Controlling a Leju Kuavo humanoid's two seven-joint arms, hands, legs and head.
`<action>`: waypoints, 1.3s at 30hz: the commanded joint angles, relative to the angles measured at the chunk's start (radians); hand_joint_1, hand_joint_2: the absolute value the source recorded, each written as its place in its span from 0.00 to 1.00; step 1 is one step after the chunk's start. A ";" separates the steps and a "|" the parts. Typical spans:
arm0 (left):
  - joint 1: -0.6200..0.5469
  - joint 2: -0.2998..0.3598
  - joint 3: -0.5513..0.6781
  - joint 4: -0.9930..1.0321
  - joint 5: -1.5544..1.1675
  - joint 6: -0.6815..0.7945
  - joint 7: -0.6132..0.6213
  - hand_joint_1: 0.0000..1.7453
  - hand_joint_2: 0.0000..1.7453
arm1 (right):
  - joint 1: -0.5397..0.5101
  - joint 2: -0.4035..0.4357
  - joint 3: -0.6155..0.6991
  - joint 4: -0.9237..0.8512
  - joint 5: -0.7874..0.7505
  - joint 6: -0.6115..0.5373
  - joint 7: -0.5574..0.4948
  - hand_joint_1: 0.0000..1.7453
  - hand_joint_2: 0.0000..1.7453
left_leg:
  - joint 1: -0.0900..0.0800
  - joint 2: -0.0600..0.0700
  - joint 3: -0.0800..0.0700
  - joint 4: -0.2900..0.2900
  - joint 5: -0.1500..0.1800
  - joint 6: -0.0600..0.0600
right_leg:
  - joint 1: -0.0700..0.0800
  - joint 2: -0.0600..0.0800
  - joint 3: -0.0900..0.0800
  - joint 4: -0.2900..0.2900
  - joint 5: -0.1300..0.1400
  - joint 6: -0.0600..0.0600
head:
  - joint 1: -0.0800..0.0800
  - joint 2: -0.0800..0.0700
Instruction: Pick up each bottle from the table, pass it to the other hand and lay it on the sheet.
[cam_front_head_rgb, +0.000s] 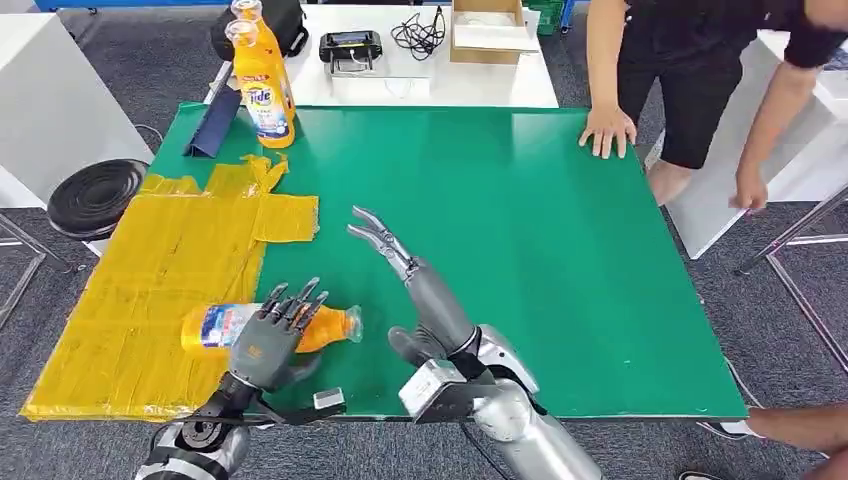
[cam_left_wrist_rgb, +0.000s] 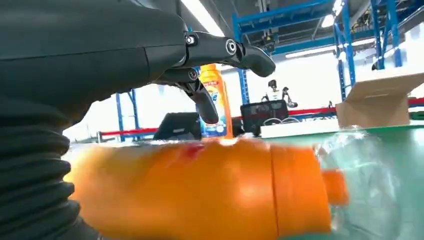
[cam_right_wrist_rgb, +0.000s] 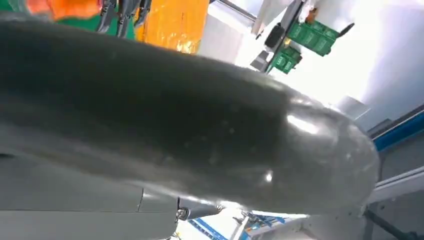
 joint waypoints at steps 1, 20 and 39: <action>-0.039 0.013 0.051 0.100 0.025 -0.001 -0.025 0.00 0.00 | -0.044 -0.033 0.029 0.061 0.012 0.004 0.005 0.00 0.00 | -0.002 -0.001 0.004 -0.003 0.001 0.002 | -0.002 -0.001 0.003 -0.002 0.000 0.001 | 0.000 0.000; 0.206 -0.098 0.320 -0.678 1.376 -0.530 -0.338 0.00 0.00 | 0.080 0.030 -0.019 0.069 0.131 -0.082 -0.011 0.00 0.00 | 0.000 0.004 0.002 -0.001 -0.001 0.002 | 0.000 0.003 0.000 -0.001 0.000 0.001 | 0.000 0.000; 0.322 -0.138 0.269 -0.730 1.302 -0.737 -0.338 0.00 0.00 | 0.077 0.067 -0.016 0.082 0.278 -0.165 0.019 0.00 0.00 | -0.002 -0.001 0.001 -0.003 0.000 0.002 | -0.001 -0.002 0.000 -0.001 -0.001 0.001 | 0.000 0.000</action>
